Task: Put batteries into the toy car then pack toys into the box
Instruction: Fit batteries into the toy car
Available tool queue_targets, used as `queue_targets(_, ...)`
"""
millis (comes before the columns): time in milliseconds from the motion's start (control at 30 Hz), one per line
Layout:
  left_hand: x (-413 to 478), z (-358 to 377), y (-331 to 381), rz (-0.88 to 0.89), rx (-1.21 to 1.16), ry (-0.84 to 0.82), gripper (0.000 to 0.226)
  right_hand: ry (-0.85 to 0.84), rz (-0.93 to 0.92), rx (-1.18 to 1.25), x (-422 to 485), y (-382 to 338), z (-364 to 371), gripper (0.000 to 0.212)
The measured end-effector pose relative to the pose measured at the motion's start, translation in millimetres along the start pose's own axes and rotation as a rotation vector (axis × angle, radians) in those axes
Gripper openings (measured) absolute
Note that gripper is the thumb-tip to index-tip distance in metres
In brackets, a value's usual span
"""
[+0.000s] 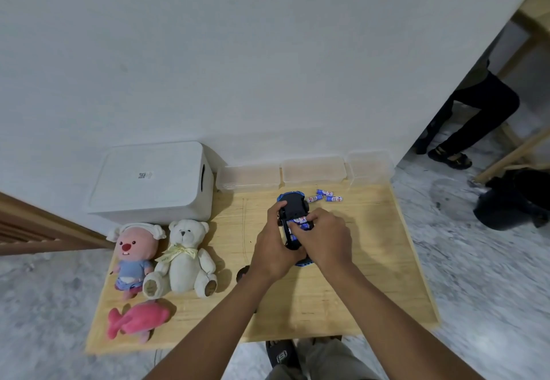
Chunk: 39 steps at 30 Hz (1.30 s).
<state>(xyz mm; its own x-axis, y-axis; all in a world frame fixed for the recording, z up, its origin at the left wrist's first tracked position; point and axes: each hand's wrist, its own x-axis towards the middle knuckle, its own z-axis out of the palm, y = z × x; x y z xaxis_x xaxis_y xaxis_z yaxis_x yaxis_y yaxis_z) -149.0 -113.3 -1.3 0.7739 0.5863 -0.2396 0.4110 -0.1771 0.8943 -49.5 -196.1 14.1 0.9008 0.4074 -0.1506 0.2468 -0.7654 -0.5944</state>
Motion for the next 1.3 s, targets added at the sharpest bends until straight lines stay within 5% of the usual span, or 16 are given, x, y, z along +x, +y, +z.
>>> queue_targets(467,-1.5,-10.2,-3.3,0.012,0.111,-0.036,0.111,-0.116,0.303,0.370,8.7,-8.1,-0.2,0.019)
queue_targets(800,5.2,-20.4,-5.7,0.000,0.050,-0.058,0.111,0.017,0.113,0.437,-1.0,-15.9,1.6,0.016)
queue_targets(1133,7.8,-30.3,-7.1,-0.011,-0.020,-0.054,0.105,-0.107,-0.018,0.666,11.7,-19.3,-22.4,0.014)
queue_targets(1300,10.8,-33.3,-9.1,-0.018,-0.027,-0.047,0.105,-0.253,0.019,0.490,24.8,-24.4,-36.8,0.022)
